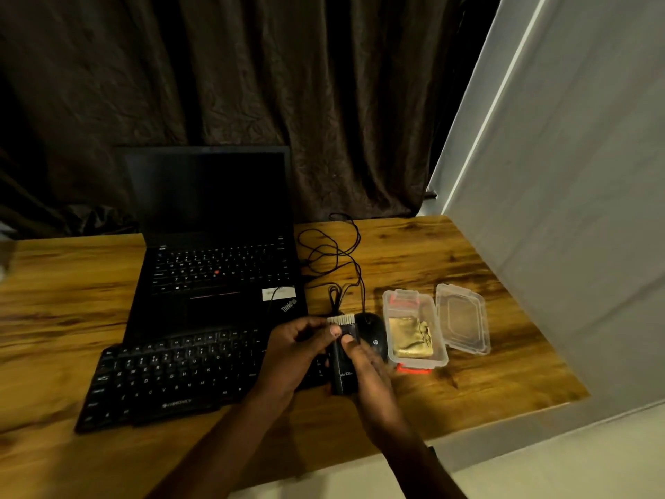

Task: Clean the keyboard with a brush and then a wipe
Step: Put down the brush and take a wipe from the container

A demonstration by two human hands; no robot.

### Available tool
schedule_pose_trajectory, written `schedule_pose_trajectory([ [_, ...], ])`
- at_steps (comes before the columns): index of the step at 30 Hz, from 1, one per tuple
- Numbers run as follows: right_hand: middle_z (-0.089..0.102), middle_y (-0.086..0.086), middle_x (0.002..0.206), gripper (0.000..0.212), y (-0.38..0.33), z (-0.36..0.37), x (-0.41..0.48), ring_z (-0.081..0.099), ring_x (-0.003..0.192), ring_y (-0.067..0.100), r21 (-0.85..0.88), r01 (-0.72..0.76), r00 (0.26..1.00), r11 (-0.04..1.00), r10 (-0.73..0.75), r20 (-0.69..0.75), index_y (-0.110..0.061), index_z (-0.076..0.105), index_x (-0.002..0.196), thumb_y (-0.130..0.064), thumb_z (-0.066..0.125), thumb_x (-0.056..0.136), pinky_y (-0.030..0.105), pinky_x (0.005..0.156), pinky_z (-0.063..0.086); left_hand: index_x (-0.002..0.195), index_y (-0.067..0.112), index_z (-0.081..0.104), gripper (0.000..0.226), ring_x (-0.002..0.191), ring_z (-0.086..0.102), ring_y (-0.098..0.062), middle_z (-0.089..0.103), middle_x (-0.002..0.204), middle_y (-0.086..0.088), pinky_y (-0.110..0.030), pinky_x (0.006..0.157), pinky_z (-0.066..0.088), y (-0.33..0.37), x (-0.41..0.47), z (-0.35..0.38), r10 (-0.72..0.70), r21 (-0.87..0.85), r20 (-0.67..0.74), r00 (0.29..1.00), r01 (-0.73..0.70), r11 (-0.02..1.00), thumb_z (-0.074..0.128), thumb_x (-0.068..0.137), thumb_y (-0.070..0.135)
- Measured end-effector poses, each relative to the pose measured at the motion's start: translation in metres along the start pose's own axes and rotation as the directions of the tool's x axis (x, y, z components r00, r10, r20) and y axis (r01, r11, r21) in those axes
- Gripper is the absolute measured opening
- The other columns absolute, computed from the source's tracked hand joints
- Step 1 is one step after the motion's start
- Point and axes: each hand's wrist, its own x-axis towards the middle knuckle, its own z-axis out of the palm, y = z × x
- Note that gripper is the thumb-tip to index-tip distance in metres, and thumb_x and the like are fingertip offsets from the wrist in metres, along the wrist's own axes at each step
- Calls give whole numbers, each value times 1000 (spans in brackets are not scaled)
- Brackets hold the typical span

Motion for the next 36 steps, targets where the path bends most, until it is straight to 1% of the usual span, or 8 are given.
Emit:
schedule_pose_trajectory([
  [11,57,6,137,98,14,-10,-2,55,125,28,-53,-55,998,997,57,27,-34,53,137,-81,72,52,62,102,44,98,14,76,12,90,71,-10,77,95,0,-21,74,56,-7,-5,-4,-8,26,-2,1000,8,1000,73,86,13],
  [16,61,6,131,69,14,-16,-9,57,121,29,-94,-79,995,992,84,53,-38,59,128,-69,66,67,58,98,49,100,19,75,14,88,70,-8,76,94,4,-21,75,54,-15,-10,-3,-33,74,-10,999,34,997,73,87,22],
  [19,60,-7,129,63,16,-23,-15,61,114,12,-269,-10,998,963,25,52,-41,50,132,-67,68,77,42,93,55,97,15,76,10,86,72,-14,76,90,-1,-23,73,56,-25,-11,-1,-51,80,-26,998,53,995,73,88,19],
  [22,65,-10,103,48,25,-35,-25,65,89,-5,-562,184,981,806,-184,58,-37,44,122,-50,70,84,14,71,54,94,12,76,9,79,72,-13,76,84,-3,-20,65,56,-36,-16,4,-85,98,-27,996,88,991,74,87,18],
  [25,63,-12,105,62,49,-48,-29,65,93,3,-739,224,950,636,-313,18,-36,43,127,-69,62,78,19,73,56,92,19,76,7,79,70,-6,75,84,2,-13,64,52,-49,-18,11,-79,256,-13,997,79,963,75,86,23],
  [28,61,-8,113,54,53,-57,-27,59,102,11,-808,177,929,562,-365,-51,-25,58,123,-51,74,79,17,82,51,99,24,72,10,79,69,1,73,92,6,-12,68,52,-57,-17,16,-47,365,-23,999,52,930,71,90,29],
  [31,62,3,113,47,53,-63,-22,57,96,17,-847,141,928,512,-367,-67,-19,63,121,-37,78,81,0,70,34,103,30,68,10,84,66,4,69,96,14,-9,72,50,-60,-17,15,-3,455,29,1000,-10,890,66,94,31],
  [36,63,4,108,52,52,-69,-10,57,94,21,-933,132,912,334,-410,-18,-14,56,122,-50,62,84,26,75,48,110,32,67,15,88,53,20,58,98,27,1,69,39,-61,-16,8,44,579,113,993,-102,809,62,96,29],
])
